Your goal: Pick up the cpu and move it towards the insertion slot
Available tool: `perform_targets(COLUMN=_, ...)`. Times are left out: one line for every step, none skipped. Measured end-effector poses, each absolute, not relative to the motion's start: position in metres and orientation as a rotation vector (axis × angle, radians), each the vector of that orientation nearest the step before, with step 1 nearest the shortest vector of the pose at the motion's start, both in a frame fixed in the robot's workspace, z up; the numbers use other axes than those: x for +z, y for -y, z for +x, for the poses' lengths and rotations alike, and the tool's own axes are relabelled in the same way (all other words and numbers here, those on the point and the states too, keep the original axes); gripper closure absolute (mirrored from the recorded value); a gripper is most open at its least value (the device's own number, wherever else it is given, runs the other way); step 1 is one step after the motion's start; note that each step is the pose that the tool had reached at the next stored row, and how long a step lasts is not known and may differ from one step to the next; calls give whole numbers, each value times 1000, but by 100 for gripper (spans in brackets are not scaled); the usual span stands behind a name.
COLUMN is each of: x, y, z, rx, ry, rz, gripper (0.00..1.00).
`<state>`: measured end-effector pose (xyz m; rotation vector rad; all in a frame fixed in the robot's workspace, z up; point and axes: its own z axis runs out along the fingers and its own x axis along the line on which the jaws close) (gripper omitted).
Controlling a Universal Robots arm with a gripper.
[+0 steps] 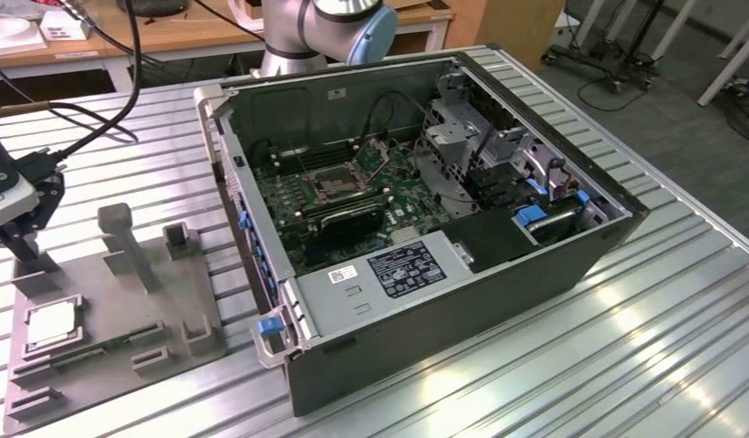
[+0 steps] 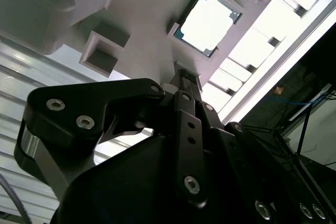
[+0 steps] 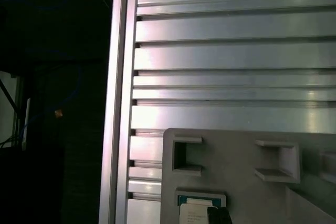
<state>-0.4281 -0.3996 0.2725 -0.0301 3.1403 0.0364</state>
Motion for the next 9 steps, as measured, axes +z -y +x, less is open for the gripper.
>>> perform_targets(x=272, y=400, z=-428, rx=36, ry=-3140, rz=-30, gripper=89)
perform_targets(x=272, y=400, z=-428, rx=36, ry=-3140, rz=-30, gripper=89)
perform_targets(x=272, y=400, z=-428, rx=36, ry=-3140, rz=-30, gripper=89)
perform_targets(x=272, y=400, z=-428, rx=36, ry=-3140, rz=-30, gripper=89)
perform_targets(x=272, y=400, z=-428, rx=36, ry=-3140, rz=-30, gripper=89)
perform_targets(x=272, y=400, z=-428, rx=36, ry=-3140, rz=-30, gripper=89)
perform_targets(x=272, y=400, z=-428, rx=36, ry=-3140, rz=-30, gripper=89)
perform_targets(x=271, y=400, z=-428, rx=36, ry=-3140, rz=-30, gripper=89)
perform_targets(x=271, y=400, z=-428, rx=36, ry=-3140, rz=-30, gripper=89)
